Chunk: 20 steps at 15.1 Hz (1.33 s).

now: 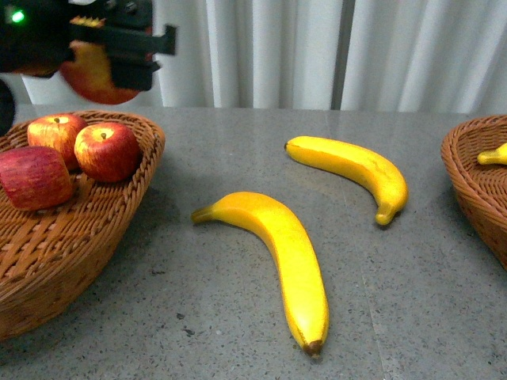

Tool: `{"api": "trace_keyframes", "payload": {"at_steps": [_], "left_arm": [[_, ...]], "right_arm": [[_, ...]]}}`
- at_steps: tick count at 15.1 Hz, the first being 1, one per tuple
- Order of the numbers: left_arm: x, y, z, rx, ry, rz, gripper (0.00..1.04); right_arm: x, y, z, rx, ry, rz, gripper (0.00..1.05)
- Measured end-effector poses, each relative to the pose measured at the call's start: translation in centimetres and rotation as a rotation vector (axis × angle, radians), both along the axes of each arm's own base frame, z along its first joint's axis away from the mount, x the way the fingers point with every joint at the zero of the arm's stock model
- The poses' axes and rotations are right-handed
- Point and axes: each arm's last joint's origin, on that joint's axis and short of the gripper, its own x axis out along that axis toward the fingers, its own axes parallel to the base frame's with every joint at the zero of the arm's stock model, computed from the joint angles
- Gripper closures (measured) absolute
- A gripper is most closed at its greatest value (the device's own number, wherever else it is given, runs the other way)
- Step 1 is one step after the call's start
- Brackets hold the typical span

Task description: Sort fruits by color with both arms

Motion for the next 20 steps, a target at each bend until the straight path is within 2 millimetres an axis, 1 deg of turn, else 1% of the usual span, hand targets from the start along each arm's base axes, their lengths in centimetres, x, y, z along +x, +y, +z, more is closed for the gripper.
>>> {"api": "trace_keyframes", "payload": {"at_steps": [1, 2, 4, 5, 6, 8, 9, 11, 12, 13, 15, 16, 17, 18, 19, 20], "left_arm": [[-0.9, 1.4, -0.8, -0.009, 0.005, 0.062, 0.37], [-1.6, 2.2, -1.8, -0.020, 0.025, 0.100, 0.37], [-3.2, 2.7, -4.3, -0.039, 0.094, 0.131, 0.37], [-3.6, 2.8, -4.9, -0.050, 0.119, 0.137, 0.37], [-3.7, 2.9, -4.9, -0.065, 0.113, 0.143, 0.25], [-4.2, 2.8, -3.7, -0.101, 0.057, 0.143, 0.05], [-4.5, 2.4, -3.3, -0.110, 0.040, 0.127, 0.08], [-5.4, 1.2, -2.2, -0.116, -0.002, 0.073, 0.07], [-6.3, 0.4, -1.1, -0.104, -0.042, 0.028, 0.07], [-7.5, -0.3, 0.5, -0.094, -0.101, -0.023, 0.07], [-10.0, -1.3, 3.1, -0.077, -0.209, -0.075, 0.07], [-11.1, -1.2, 3.7, -0.065, -0.239, -0.080, 0.07], [-12.0, -0.8, 3.8, -0.051, -0.263, -0.065, 0.07], [-13.1, 0.1, 3.7, -0.040, -0.240, -0.021, 0.14], [-14.1, 1.7, 2.6, -0.074, -0.226, 0.011, 0.27], [-14.6, 2.9, 1.4, -0.100, -0.223, 0.034, 0.38]], "right_arm": [[0.0, 0.0, 0.0, 0.000, 0.000, 0.000, 0.06], [0.0, 0.0, 0.0, 0.000, 0.000, 0.000, 0.06], [0.0, 0.0, 0.0, 0.000, 0.000, 0.000, 0.06], [0.0, 0.0, 0.0, 0.000, 0.000, 0.000, 0.06], [0.0, 0.0, 0.0, 0.000, 0.000, 0.000, 0.06], [0.0, 0.0, 0.0, 0.000, 0.000, 0.000, 0.06], [0.0, 0.0, 0.0, 0.000, 0.000, 0.000, 0.06], [0.0, 0.0, 0.0, 0.000, 0.000, 0.000, 0.06], [0.0, 0.0, 0.0, 0.000, 0.000, 0.000, 0.06], [0.0, 0.0, 0.0, 0.000, 0.000, 0.000, 0.06], [0.0, 0.0, 0.0, 0.000, 0.000, 0.000, 0.06], [0.0, 0.0, 0.0, 0.000, 0.000, 0.000, 0.06], [0.0, 0.0, 0.0, 0.000, 0.000, 0.000, 0.06], [0.0, 0.0, 0.0, 0.000, 0.000, 0.000, 0.06], [0.0, 0.0, 0.0, 0.000, 0.000, 0.000, 0.06], [0.0, 0.0, 0.0, 0.000, 0.000, 0.000, 0.06]]}}
